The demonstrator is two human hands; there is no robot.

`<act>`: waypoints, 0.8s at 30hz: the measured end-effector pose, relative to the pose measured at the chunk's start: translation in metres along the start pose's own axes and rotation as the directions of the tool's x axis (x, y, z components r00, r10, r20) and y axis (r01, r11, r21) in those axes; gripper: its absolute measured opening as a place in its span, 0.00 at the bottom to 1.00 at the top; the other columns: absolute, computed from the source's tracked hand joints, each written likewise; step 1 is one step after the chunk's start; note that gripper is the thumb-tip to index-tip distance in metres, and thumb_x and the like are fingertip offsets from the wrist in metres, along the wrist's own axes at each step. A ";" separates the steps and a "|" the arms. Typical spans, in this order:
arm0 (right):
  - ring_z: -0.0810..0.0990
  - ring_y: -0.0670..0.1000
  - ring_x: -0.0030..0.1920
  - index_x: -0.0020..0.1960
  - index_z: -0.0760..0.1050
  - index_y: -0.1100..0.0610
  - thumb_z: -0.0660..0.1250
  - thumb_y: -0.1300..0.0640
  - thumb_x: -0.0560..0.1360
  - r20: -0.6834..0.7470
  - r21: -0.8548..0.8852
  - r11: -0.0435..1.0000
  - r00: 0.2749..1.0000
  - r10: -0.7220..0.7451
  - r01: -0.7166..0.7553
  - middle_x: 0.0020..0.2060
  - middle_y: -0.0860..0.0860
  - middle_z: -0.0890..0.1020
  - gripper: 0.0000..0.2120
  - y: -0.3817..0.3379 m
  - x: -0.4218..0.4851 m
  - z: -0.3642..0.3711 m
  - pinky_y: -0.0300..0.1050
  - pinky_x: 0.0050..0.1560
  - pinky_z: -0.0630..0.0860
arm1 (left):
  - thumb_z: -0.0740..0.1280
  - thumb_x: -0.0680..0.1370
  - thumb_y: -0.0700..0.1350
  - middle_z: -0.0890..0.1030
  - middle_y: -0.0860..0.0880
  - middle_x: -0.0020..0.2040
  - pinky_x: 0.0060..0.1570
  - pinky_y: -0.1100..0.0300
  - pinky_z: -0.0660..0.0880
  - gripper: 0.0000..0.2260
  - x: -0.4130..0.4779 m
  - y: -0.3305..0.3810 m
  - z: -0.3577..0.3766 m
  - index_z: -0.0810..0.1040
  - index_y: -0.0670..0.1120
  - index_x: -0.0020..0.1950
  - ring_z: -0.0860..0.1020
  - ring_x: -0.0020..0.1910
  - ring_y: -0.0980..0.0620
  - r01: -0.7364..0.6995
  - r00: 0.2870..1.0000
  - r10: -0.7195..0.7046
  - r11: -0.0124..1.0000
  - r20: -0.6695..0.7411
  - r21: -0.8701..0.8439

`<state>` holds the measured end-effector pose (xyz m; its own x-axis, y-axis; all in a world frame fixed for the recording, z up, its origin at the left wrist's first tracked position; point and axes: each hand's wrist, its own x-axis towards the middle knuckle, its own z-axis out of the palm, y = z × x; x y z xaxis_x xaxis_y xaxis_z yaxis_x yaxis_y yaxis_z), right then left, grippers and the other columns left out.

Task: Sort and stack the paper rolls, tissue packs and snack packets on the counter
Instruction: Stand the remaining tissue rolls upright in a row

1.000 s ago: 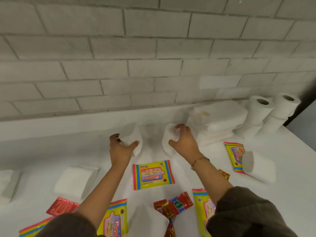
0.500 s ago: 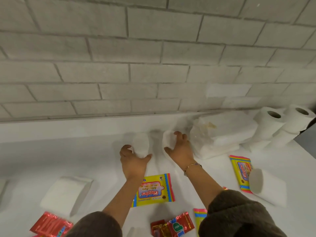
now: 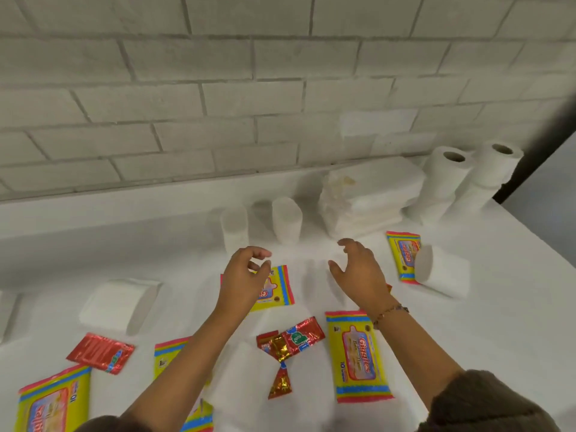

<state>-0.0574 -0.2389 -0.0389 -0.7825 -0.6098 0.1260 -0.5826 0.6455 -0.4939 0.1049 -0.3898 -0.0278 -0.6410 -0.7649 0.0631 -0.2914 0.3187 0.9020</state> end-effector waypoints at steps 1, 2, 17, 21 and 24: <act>0.74 0.58 0.58 0.64 0.69 0.56 0.66 0.52 0.73 -0.018 -0.016 1.000 1.000 0.019 -0.020 0.58 0.56 0.77 0.21 0.011 -0.006 -0.007 0.53 0.55 0.74 | 0.65 0.76 0.41 0.77 0.53 0.50 0.33 0.73 0.71 0.06 -0.006 0.002 0.005 0.76 0.52 0.46 0.76 0.41 0.56 0.007 1.000 -0.007 1.000 0.025 -0.010; 0.74 0.59 0.57 0.63 0.70 0.57 0.67 0.52 0.72 -0.038 -0.037 0.999 0.999 0.029 -0.030 0.57 0.57 0.77 0.21 0.024 -0.012 -0.014 0.53 0.55 0.74 | 0.65 0.76 0.40 0.77 0.53 0.50 0.32 0.73 0.72 0.06 -0.011 0.004 0.010 0.76 0.53 0.45 0.76 0.41 0.56 0.013 0.999 -0.012 1.000 0.046 -0.017; 0.49 0.68 0.73 0.74 0.54 0.50 0.68 0.60 0.70 -0.018 -0.389 0.888 0.966 0.258 -0.244 0.74 0.61 0.53 0.37 0.156 -0.029 -0.060 0.65 0.71 0.51 | 0.64 0.76 0.40 0.78 0.54 0.51 0.39 0.70 0.70 0.07 -0.056 0.044 0.067 0.76 0.52 0.48 0.75 0.43 0.57 -0.017 0.970 0.015 1.000 0.241 0.005; 0.61 0.68 0.67 0.72 0.57 0.51 0.62 0.65 0.73 -0.050 -0.385 0.892 0.970 0.237 -0.237 0.71 0.62 0.59 0.31 0.171 -0.019 -0.058 0.66 0.66 0.63 | 0.64 0.77 0.41 0.77 0.56 0.50 0.38 0.71 0.71 0.08 -0.061 0.042 0.065 0.76 0.54 0.49 0.75 0.43 0.57 -0.004 0.958 -0.011 0.999 0.288 0.054; 0.68 0.68 0.61 0.69 0.63 0.56 0.65 0.64 0.71 -0.141 -0.288 0.929 0.970 0.197 -0.231 0.68 0.63 0.66 0.27 0.166 -0.021 -0.057 0.65 0.59 0.69 | 0.64 0.77 0.42 0.78 0.56 0.49 0.39 0.69 0.71 0.08 -0.063 0.035 0.049 0.76 0.55 0.49 0.76 0.44 0.57 0.005 0.958 -0.033 0.995 0.284 0.099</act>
<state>-0.1506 -0.0928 -0.0748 -0.9050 -0.3995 0.1460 -0.4242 0.8731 -0.2401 0.1002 -0.3035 -0.0215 -0.8062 -0.5847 -0.0908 -0.3635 0.3683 0.8557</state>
